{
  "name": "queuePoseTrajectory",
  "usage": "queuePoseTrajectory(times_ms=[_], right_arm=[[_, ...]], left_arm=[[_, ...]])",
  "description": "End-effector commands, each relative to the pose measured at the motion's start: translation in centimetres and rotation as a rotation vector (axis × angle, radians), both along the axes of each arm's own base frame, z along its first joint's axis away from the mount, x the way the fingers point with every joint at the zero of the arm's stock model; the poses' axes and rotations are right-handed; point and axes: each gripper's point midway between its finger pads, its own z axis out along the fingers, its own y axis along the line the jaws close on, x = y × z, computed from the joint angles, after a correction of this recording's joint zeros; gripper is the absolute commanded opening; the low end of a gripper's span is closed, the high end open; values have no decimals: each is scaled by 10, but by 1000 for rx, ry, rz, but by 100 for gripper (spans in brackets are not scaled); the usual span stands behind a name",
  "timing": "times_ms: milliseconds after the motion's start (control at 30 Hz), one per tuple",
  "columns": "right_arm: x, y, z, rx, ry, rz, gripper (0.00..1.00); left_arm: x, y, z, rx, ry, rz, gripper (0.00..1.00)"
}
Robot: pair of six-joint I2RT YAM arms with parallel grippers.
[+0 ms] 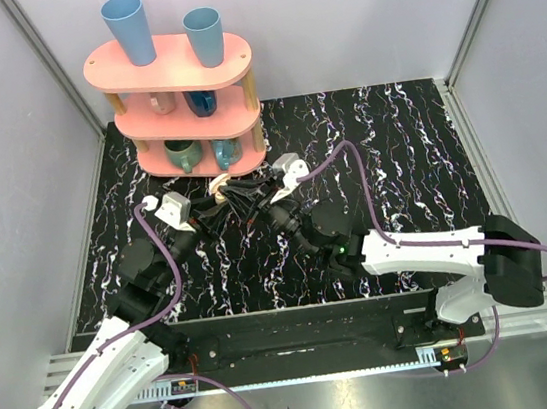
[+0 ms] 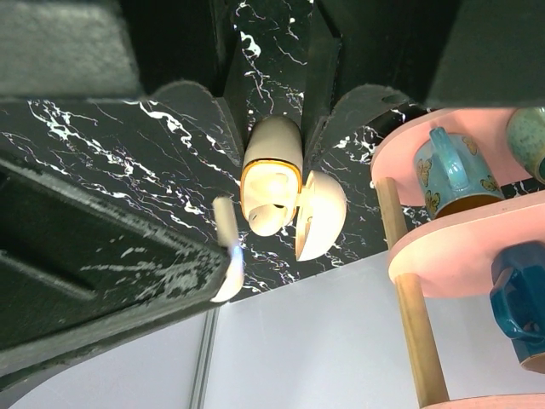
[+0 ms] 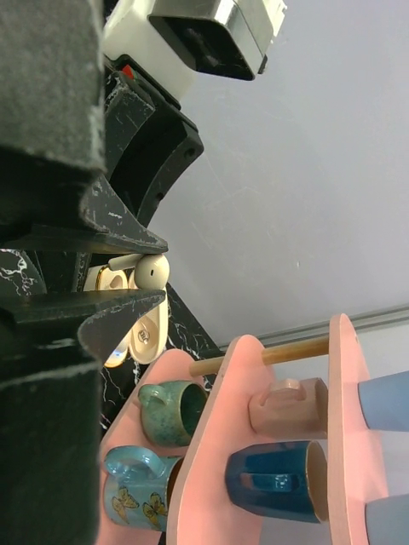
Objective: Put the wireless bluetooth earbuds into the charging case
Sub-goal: Insert the left earbud into the left side groove of the charging case.
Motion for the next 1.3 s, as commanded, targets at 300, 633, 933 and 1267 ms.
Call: queuePoseTrajectory(times_ms=[300, 633, 933, 1267], right_arm=[[1, 20, 15, 13, -59, 0, 0], [5, 17, 9, 12, -56, -34, 0], [5, 15, 3, 2, -50, -45, 0], [1, 8, 11, 17, -58, -46, 0]], left_arm=[[-10, -4, 31, -61, -95, -50, 0], [-12, -2, 35, -66, -109, -49, 0], [-14, 1, 36, -69, -119, -40, 0], [-13, 4, 36, -71, -122, -24, 0]])
